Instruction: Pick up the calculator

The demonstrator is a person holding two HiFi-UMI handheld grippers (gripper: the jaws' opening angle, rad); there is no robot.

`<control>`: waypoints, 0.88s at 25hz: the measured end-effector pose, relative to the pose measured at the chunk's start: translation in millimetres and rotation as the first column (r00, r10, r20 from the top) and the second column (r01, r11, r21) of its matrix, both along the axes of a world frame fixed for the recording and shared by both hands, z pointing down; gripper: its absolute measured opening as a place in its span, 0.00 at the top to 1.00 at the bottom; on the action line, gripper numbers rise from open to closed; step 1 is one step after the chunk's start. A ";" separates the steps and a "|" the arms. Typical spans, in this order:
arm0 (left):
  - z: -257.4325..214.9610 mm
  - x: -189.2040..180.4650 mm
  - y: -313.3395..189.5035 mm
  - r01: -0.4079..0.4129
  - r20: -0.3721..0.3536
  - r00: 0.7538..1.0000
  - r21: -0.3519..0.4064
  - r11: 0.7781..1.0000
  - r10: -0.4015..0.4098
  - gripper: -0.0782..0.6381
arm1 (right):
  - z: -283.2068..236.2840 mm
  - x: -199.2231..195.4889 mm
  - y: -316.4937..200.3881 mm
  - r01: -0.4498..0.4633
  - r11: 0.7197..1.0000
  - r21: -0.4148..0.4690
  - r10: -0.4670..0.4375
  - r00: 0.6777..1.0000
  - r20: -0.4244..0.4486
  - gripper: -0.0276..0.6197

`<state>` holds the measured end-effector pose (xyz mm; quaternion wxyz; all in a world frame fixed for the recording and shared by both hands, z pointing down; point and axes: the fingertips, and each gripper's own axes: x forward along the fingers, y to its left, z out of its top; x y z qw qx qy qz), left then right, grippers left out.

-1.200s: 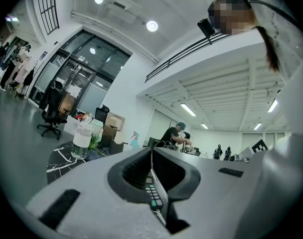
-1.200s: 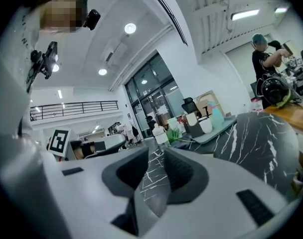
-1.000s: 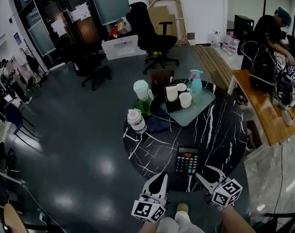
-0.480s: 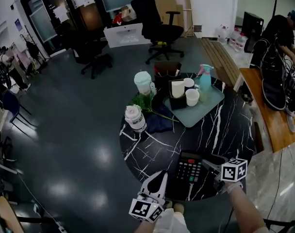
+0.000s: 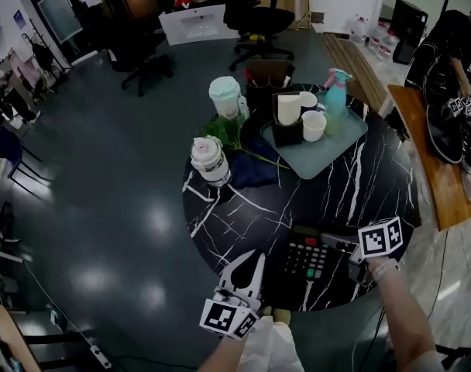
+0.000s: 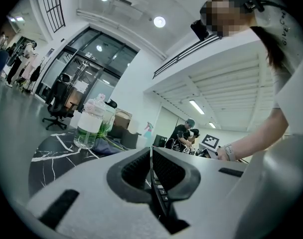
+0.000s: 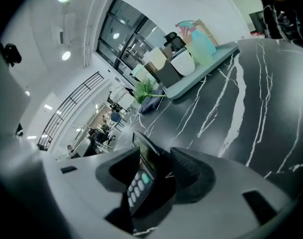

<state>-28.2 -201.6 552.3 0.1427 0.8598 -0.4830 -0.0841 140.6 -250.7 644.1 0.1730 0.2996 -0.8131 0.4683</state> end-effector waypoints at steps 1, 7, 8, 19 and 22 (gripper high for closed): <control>1.3 0.2 0.2 -0.001 -0.004 1.000 -0.001 1.000 0.001 0.88 | 3.1 -1.3 1.1 0.016 0.999 -0.027 -0.016 1.000 -0.002 0.67; 9.4 5.9 8.6 -0.019 -0.023 1.000 -0.022 1.000 0.018 0.88 | 8.8 -10.6 7.5 0.110 0.988 -0.111 -0.108 0.994 0.020 0.75; 10.1 5.8 10.5 -0.020 -0.025 1.000 -0.026 0.999 0.019 0.88 | 7.8 -11.1 7.9 0.116 0.987 -0.110 -0.114 0.993 0.030 0.76; -6.1 -9.5 14.9 0.003 -0.021 1.000 -0.033 0.999 -0.004 0.88 | -27.2 -17.0 30.5 0.067 0.997 -0.033 -0.054 0.951 0.304 0.87; -20.1 -8.1 13.7 -0.004 -0.016 1.000 -0.019 1.000 0.004 0.88 | -49.8 -15.6 29.6 0.025 0.999 -0.019 -0.017 0.935 0.354 0.87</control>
